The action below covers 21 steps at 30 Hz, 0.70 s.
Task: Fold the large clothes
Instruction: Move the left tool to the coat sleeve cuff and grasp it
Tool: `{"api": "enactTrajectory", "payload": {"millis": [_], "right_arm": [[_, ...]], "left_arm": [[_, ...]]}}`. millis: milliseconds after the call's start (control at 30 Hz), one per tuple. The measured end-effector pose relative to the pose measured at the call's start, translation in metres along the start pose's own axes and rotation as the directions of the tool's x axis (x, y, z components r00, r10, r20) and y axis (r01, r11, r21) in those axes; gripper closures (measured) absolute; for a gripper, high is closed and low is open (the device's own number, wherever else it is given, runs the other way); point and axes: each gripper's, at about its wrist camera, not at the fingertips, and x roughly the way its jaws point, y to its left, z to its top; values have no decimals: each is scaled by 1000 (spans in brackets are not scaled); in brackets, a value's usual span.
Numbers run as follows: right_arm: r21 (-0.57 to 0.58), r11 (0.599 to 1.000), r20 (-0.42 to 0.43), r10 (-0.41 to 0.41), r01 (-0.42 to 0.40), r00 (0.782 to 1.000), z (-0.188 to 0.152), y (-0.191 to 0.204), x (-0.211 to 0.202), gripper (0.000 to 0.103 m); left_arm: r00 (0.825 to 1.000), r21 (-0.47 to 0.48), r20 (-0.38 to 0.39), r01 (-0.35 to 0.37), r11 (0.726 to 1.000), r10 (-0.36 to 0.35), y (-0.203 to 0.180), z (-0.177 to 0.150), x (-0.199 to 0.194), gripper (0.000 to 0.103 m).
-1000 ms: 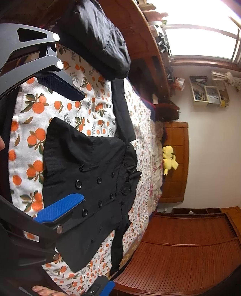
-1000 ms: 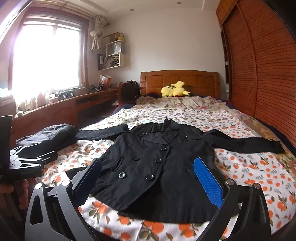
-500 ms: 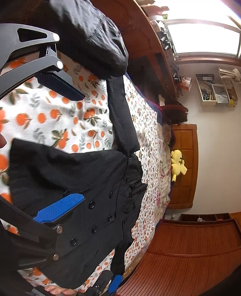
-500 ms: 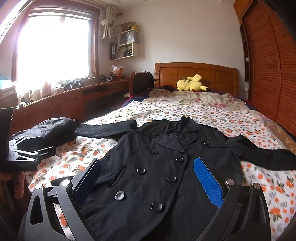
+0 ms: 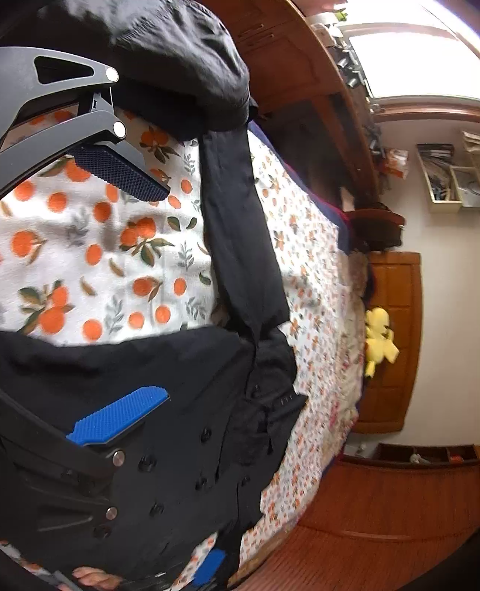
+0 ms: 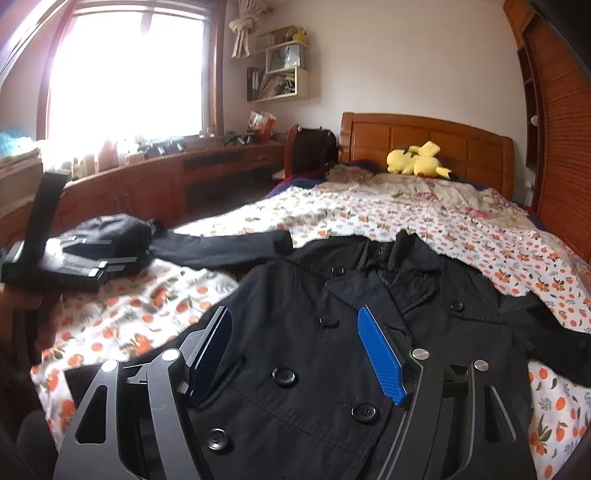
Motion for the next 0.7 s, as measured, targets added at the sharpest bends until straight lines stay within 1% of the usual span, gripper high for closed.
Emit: {"api": "enactTrajectory", "payload": {"millis": [100,167,233,267,300,333,400,467,500,567,600,667,700], "right_arm": [[3,1000,-32,5,-5,999,-6,-3,11,34],[11,1000,-47,19,-19,999,-9,-4,17,34],[1,1000,-53,23,-23,998,-11,-3,19,34],[-2,1000,-52,19,-19,998,-11,-3,19,34],[1,1000,-52,21,-21,998,-11,-3,19,34],[8,1000,-54,30,-29,998,-12,-4,19,34],[16,999,-57,36,-35,998,-12,-7,19,34],[21,999,-59,37,-35,998,-13,-9,19,34],[28,999,-60,40,-39,997,-13,-11,20,34],[38,998,-61,43,-41,997,-13,-13,20,34],[39,998,-61,44,-42,997,-12,-13,20,34],[43,998,-59,49,-47,997,-11,-14,20,34],[46,998,-58,51,-49,997,-11,-14,20,34]], "left_arm": [[999,-20,-43,11,1000,-12,8,8,33,11],[997,-76,-74,30,997,-35,21,13,57,14],[994,-149,-103,26,988,-42,37,16,83,21],[992,-185,-115,27,982,-49,45,17,94,22],[990,-225,-130,20,974,-50,55,19,107,24],[989,-245,-139,9,969,-44,61,20,117,25],[987,-276,-159,-28,961,-17,75,24,135,26],[985,-310,-171,-39,950,-15,86,28,148,26],[984,-337,-180,-42,941,-20,93,30,155,26],[979,-413,-201,-53,909,-34,110,32,169,26],[977,-435,-211,-61,898,-35,116,32,174,26],[970,-488,-239,-85,869,-39,129,31,184,29],[968,-501,-247,-92,860,-40,133,30,187,32]]}}
